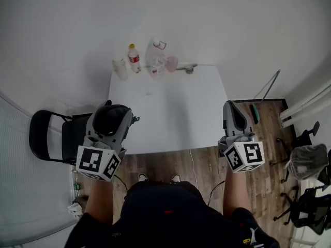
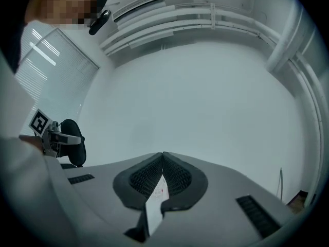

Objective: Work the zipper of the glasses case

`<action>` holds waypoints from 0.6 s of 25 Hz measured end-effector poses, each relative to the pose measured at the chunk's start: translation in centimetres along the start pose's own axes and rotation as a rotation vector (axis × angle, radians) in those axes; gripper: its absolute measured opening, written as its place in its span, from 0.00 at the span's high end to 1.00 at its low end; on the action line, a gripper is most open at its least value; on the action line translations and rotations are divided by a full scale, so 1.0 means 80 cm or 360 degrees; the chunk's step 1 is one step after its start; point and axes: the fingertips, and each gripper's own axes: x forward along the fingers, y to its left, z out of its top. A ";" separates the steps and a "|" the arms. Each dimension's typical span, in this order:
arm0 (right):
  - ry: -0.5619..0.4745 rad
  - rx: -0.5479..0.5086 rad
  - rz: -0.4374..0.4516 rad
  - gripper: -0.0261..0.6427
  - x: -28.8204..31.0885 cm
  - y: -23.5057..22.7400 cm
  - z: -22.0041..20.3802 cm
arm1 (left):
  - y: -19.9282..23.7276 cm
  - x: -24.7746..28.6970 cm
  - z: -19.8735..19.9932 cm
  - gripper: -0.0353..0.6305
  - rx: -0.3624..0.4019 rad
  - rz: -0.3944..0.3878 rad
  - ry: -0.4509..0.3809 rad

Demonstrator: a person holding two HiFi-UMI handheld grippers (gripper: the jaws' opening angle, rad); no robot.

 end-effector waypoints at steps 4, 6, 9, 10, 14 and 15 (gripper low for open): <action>0.0011 -0.0018 -0.0006 0.93 0.007 0.017 0.001 | 0.014 0.000 -0.002 0.54 0.0008 -0.0028 -0.0008; 0.0013 -0.0031 -0.0006 0.93 0.011 0.022 0.002 | 0.020 0.001 -0.005 0.54 0.0010 -0.0034 -0.0006; 0.0010 -0.0051 -0.0009 0.93 0.013 0.027 0.006 | 0.024 0.001 -0.009 0.54 0.0015 -0.0046 -0.0004; 0.0008 -0.0058 -0.0007 0.93 0.014 0.029 0.008 | 0.025 0.001 -0.009 0.54 0.0011 -0.0049 -0.0002; 0.0012 -0.0083 0.0001 0.93 0.020 0.032 0.009 | 0.027 0.005 -0.011 0.54 -0.0003 -0.0061 0.0003; 0.0017 -0.0085 -0.0001 0.93 0.022 0.032 0.008 | 0.027 0.006 -0.011 0.54 -0.0002 -0.0064 0.0005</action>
